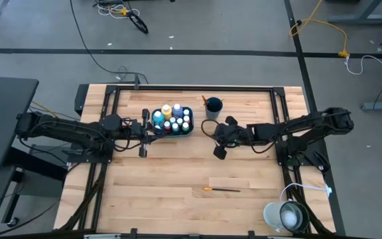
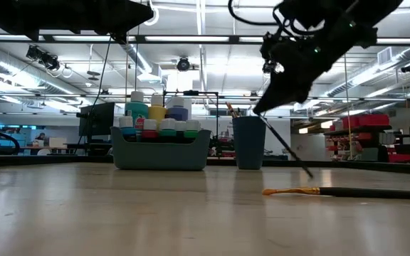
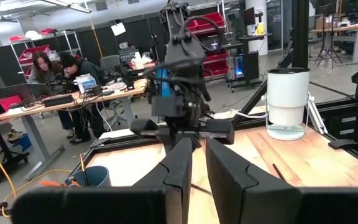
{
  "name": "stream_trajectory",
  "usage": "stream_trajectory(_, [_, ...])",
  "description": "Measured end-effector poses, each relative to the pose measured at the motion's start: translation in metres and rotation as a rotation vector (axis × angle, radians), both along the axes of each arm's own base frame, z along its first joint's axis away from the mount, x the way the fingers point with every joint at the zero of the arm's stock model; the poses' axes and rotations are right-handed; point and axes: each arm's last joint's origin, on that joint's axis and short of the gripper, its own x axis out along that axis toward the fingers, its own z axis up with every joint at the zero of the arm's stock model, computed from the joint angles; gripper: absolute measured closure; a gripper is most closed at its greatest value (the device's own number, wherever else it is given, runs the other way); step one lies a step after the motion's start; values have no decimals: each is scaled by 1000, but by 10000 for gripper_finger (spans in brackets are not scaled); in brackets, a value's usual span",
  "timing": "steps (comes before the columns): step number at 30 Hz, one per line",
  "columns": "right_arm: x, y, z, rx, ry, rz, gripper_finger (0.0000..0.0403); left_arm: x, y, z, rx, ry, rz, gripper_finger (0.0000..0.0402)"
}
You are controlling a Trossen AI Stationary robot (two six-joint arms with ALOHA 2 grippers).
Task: Pick & Place Paint Supplies
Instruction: Put the silver paint brush into the blue cup
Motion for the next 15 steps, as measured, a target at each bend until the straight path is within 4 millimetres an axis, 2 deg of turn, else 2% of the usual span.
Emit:
stream_trajectory(11, [17, -5, 36, -198, -62, 7, 403, 0, 0, 0, 0, 0, 0, 347])
stream_trajectory(15, [18, -9, 39, -207, -67, 10, 403, 0, 0, 0, 0, 1, 0, 347])
